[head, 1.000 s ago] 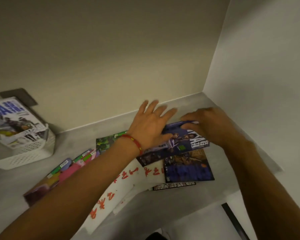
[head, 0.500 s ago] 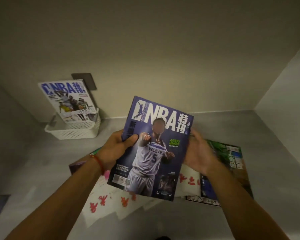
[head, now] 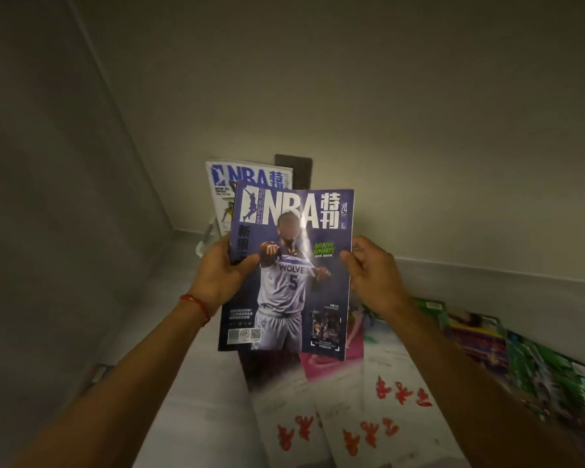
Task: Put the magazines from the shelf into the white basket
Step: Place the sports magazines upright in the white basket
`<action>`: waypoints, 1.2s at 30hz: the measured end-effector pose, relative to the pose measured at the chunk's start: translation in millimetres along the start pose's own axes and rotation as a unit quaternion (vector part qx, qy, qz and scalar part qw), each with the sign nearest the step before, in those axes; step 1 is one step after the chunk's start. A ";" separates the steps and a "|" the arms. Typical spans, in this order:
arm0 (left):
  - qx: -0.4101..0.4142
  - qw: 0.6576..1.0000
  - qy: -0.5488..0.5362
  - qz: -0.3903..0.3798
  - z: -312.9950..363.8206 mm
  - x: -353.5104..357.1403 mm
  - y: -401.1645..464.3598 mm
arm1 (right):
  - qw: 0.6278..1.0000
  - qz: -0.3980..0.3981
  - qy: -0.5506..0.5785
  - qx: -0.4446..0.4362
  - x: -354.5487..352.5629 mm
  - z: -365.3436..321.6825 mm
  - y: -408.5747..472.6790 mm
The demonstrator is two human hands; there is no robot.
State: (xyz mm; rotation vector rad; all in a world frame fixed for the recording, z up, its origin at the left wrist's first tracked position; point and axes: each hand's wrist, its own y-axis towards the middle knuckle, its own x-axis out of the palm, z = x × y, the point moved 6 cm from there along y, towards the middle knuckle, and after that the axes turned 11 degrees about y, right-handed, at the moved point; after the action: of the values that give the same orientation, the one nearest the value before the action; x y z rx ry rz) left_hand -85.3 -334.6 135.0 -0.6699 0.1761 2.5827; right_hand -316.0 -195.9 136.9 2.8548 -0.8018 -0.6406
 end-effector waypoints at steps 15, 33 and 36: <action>-0.106 0.991 -0.053 0.058 -69.9 -88.5 161.4 | 0.993 0.107 -0.029 0.039 99.8 -20.5 145.4; -0.082 0.994 -0.034 0.060 -125.9 -61.1 221.8 | 0.982 0.110 -0.069 0.140 138.4 40.9 178.0; -0.075 0.995 -0.004 0.063 -123.8 -47.1 217.6 | 0.972 0.128 -0.033 0.192 140.6 60.3 171.1</action>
State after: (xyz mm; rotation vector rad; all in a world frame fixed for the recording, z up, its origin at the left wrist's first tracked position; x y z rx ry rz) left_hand -97.4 -575.0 51.5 -0.7236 0.0225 2.7402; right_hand -314.0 -414.5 67.0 2.9872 -1.4179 -0.6023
